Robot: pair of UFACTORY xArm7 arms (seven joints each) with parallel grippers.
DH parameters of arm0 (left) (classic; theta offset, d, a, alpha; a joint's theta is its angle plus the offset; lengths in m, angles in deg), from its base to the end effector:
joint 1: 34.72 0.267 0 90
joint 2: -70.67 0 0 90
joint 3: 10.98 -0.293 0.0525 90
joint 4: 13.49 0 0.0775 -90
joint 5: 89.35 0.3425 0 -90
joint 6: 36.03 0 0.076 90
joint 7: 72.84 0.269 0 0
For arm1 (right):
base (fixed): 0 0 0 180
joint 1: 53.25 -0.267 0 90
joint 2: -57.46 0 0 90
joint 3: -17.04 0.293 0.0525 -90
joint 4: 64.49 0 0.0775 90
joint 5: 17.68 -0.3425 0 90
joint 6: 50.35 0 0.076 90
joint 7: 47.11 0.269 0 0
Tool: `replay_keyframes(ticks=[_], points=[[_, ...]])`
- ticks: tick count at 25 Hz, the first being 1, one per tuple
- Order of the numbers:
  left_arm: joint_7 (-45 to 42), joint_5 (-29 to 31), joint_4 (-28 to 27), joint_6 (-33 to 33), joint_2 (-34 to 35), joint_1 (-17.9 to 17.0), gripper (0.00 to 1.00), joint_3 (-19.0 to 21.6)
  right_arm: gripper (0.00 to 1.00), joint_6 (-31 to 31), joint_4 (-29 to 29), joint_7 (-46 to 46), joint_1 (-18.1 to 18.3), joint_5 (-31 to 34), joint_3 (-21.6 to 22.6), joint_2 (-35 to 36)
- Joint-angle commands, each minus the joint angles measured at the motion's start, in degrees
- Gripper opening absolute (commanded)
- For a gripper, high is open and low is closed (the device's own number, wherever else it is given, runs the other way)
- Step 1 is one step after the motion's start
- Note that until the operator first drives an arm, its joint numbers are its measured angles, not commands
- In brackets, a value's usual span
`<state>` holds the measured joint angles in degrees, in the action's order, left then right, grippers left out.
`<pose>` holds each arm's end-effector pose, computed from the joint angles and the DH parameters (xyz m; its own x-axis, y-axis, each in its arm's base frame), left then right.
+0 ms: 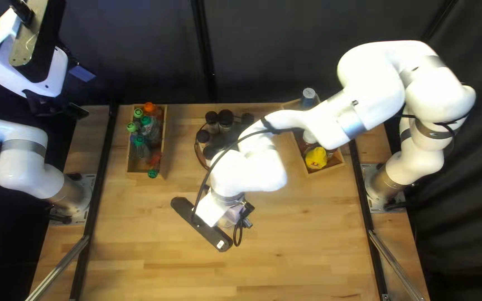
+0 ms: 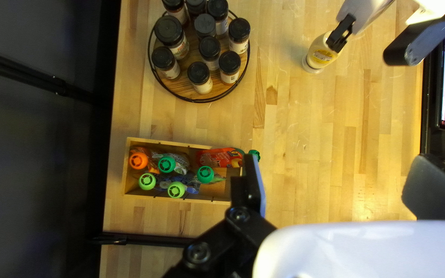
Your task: Separate condiments, baby food and spices and place it in 3 different racks/containers
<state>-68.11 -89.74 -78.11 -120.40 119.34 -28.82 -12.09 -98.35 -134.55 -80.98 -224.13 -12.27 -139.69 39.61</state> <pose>0.2931 0.0358 0.5078 0.8749 0.0265 0.4835 0.0408 -0.9990 -0.0191 0.5421 0.1290 0.1316 0.6369 0.7631 0.1097 0.7662 -0.6423 0.0192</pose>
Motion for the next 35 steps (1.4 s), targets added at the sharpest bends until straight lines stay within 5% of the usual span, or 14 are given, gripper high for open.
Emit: replay_keyframes(ticks=[1, 2, 3, 4, 10, 16, 23, 35], points=[[0.0, 0.0, 0.0, 0.0, 0.0, 0.0, 1.0, 0.0, 0.83, 2.7, 2.0, 1.7, -0.4, 1.7, -0.8, 0.0], [0.0, 0.0, 0.0, 0.0, 0.0, 0.0, 1.0, 0.0, 0.61, 3.3, 2.6, 2.3, -0.5, 2.1, -1.0, 0.1], [0.0, 0.0, 0.0, 0.0, 0.0, 0.0, 1.0, 0.0, 0.12, 3.8, 2.8, 2.7, -0.6, 2.4, -1.2, 0.1], [0.0, 0.0, 0.0, 0.0, 0.0, 0.0, 1.0, 0.0, 0.06, 4.1, 2.9, 3.1, -0.7, 2.8, -1.4, 0.1], [0.0, 0.0, 0.0, 0.0, 0.0, 0.0, 1.0, 0.0, 0.0, 4.4, 4.1, 6.3, -1.4, 4.3, -2.0, 2.2], [0.0, 0.0, 0.0, 0.0, 0.0, 0.0, 1.0, 0.0, 0.0, -2.8, 2.9, 10.0, -1.1, 2.0, -2.1, 8.2], [0.0, 0.0, 0.0, 0.0, 0.0, 0.0, 1.0, 0.0, 0.0, -8.6, 8.0, 11.6, 1.9, -3.0, -4.8, 20.2], [0.0, 0.0, 0.0, 0.0, 0.0, 0.0, 1.0, 0.0, 0.0, -18.7, 11.6, 18.7, 9.2, 1.3, -10.7, 32.4]])
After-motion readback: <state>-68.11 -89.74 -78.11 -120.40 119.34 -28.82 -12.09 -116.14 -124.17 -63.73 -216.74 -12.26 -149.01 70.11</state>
